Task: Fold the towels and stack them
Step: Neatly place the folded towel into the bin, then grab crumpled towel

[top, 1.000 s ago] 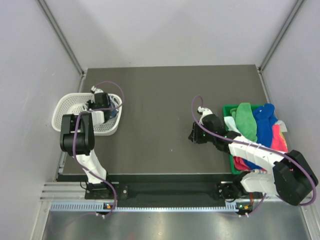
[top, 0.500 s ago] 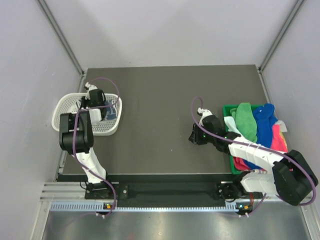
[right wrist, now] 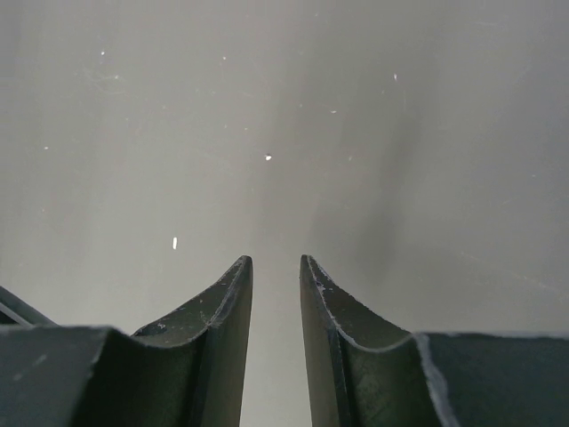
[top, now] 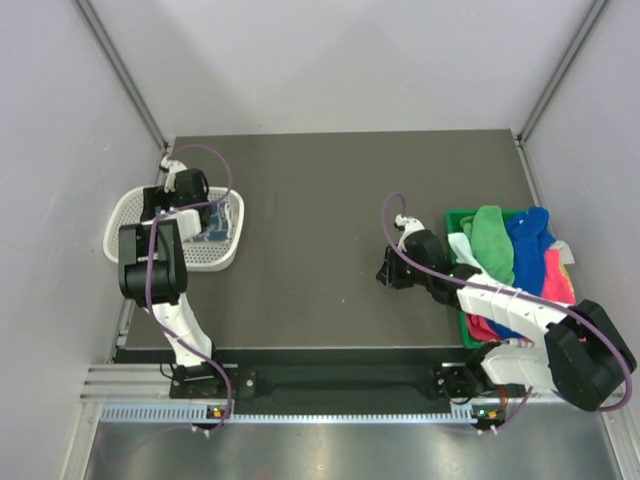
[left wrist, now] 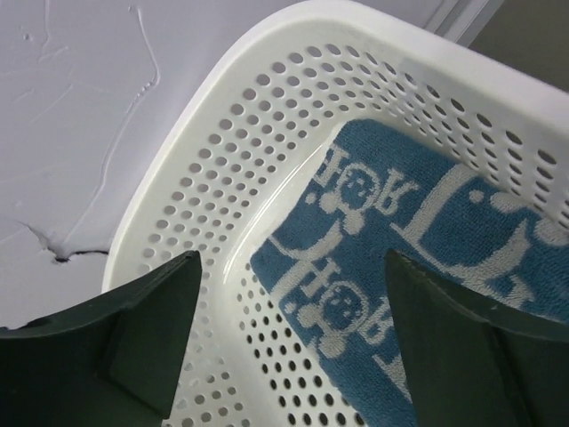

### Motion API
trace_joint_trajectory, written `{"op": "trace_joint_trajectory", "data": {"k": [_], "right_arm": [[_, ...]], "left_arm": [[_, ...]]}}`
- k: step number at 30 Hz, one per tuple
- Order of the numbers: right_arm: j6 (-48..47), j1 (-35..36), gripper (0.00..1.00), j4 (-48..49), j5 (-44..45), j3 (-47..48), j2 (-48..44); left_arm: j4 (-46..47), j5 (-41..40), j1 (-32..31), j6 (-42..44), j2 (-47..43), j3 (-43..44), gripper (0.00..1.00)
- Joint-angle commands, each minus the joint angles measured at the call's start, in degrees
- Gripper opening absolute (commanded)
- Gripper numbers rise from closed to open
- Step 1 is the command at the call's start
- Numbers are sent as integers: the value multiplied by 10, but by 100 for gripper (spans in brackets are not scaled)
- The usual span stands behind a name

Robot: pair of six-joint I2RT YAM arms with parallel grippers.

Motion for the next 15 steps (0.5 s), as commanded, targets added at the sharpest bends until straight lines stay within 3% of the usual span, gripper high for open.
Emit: {"op": "trace_joint_trajectory", "data": {"k": [1, 4, 5, 8, 14, 15], "right_arm": [[-11, -5, 29, 37, -6, -5, -15], [-12, -4, 29, 37, -3, -5, -22], [-12, -5, 29, 36, 0, -2, -24], [-11, -4, 29, 33, 10, 7, -23], [-1, -4, 30, -22, 79, 42, -48], [2, -5, 30, -34, 90, 51, -54]], "left_arm": [[-55, -10, 2, -88, -45, 41, 90], [-134, 11, -8, -175, -90, 61, 90], [-149, 15, -14, -218, -102, 61, 99], [-204, 20, -57, -286, -159, 50, 99], [-279, 12, -230, -373, -265, -1, 99], [-282, 20, -282, -375, -287, -8, 99]]}}
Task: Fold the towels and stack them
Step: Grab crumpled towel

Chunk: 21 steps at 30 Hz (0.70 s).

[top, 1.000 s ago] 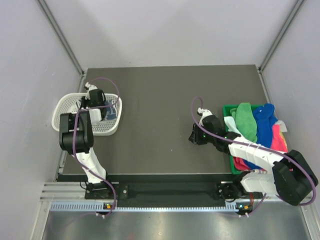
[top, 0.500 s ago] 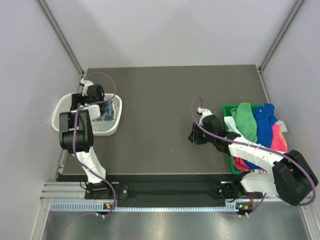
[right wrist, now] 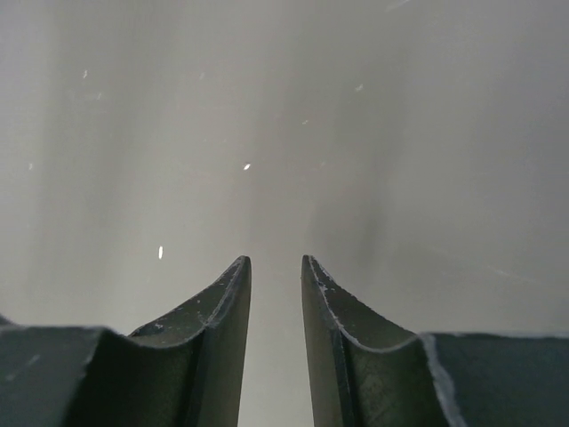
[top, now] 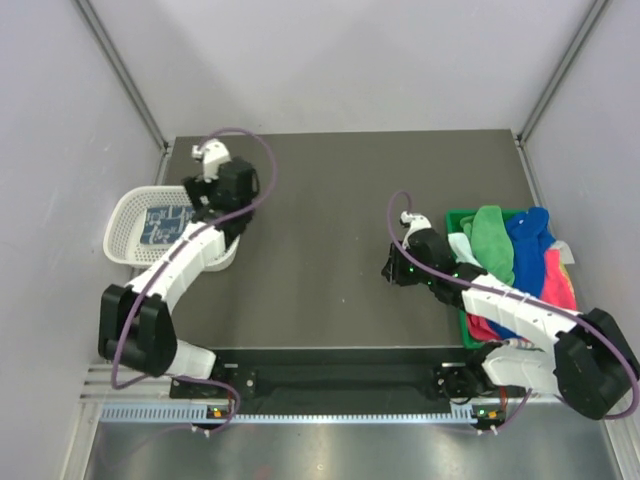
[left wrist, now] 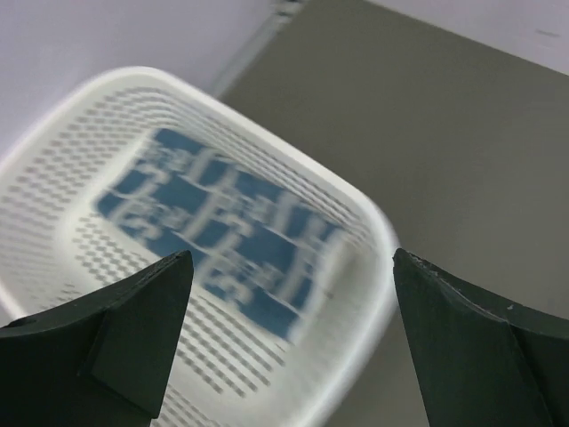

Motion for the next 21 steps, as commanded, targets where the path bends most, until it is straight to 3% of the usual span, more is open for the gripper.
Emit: {"op": "trace_joint_trajectory", "data": {"k": [1, 6, 11, 16, 21], "right_arm": [[6, -5, 31, -49, 71, 56, -43], [14, -39, 34, -145, 180, 119, -64], [10, -153, 35, -217, 202, 152, -98], [-1, -261, 37, -245, 196, 174, -93], [-11, -313, 39, -257, 210, 178, -68]], "left_arm": [[-63, 7, -101, -75, -52, -33, 99], [-109, 67, -266, -97, -85, -41, 98], [-153, 159, -377, -103, -76, -6, 97], [-187, 270, -423, -86, -70, 23, 97], [-187, 336, -437, -80, -114, -9, 96]]}}
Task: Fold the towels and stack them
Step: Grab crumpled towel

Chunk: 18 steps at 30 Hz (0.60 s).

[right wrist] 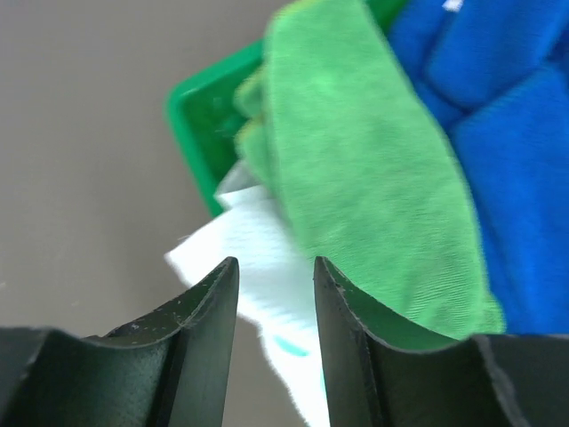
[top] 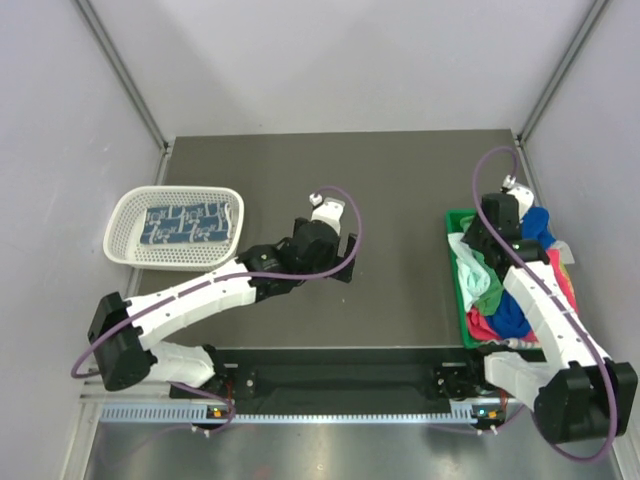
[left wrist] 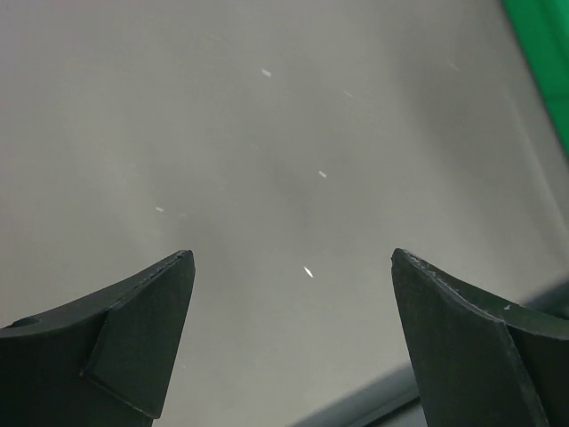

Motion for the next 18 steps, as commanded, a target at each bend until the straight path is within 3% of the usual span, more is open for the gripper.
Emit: {"op": "trace_joint_trajectory", "data": {"k": [1, 7, 18], "right_arm": [[-16, -48, 40, -20, 16, 30, 15], [-21, -88, 45, -21, 22, 47, 74], [-14, -94, 43, 21, 24, 19, 130]], "left_arm": [[-11, 75, -3, 10, -48, -17, 96], [-18, 88, -4, 25, -110, -57, 97], [-13, 106, -4, 26, -129, -79, 97]]}}
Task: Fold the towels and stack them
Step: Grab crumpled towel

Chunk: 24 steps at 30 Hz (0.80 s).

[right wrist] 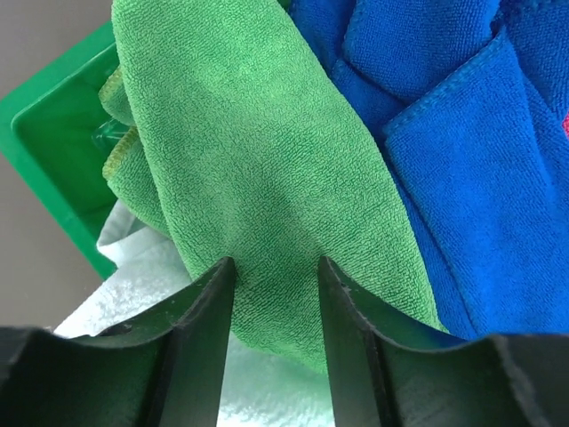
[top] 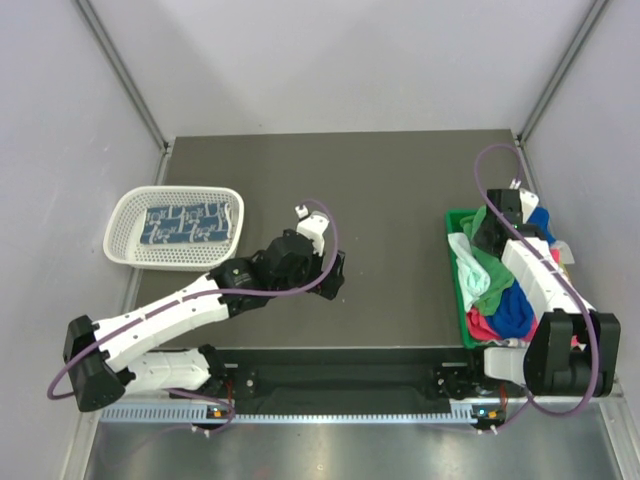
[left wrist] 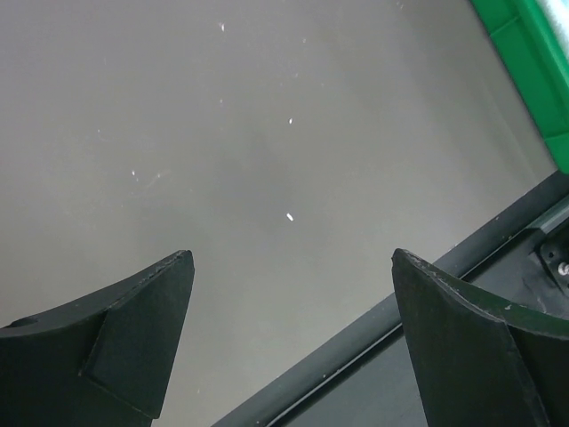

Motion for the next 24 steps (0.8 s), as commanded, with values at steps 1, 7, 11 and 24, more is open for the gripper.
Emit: {"op": "trace_joint_trajectory", "data": {"k": [1, 7, 11, 24], "right_arm": [[0, -8, 42, 41, 7, -4, 1], [-3, -9, 15, 45, -2, -7, 2], [-8, -12, 1, 23, -4, 11, -23], [-41, -6, 0, -95, -34, 268, -84]], "left_arm": [[14, 12, -2, -1, -13, -14, 97], [22, 19, -2, -8, -22, -26, 96], [20, 1, -1, -9, -35, -28, 91], [18, -86, -1, 3, -66, 4, 85]]}}
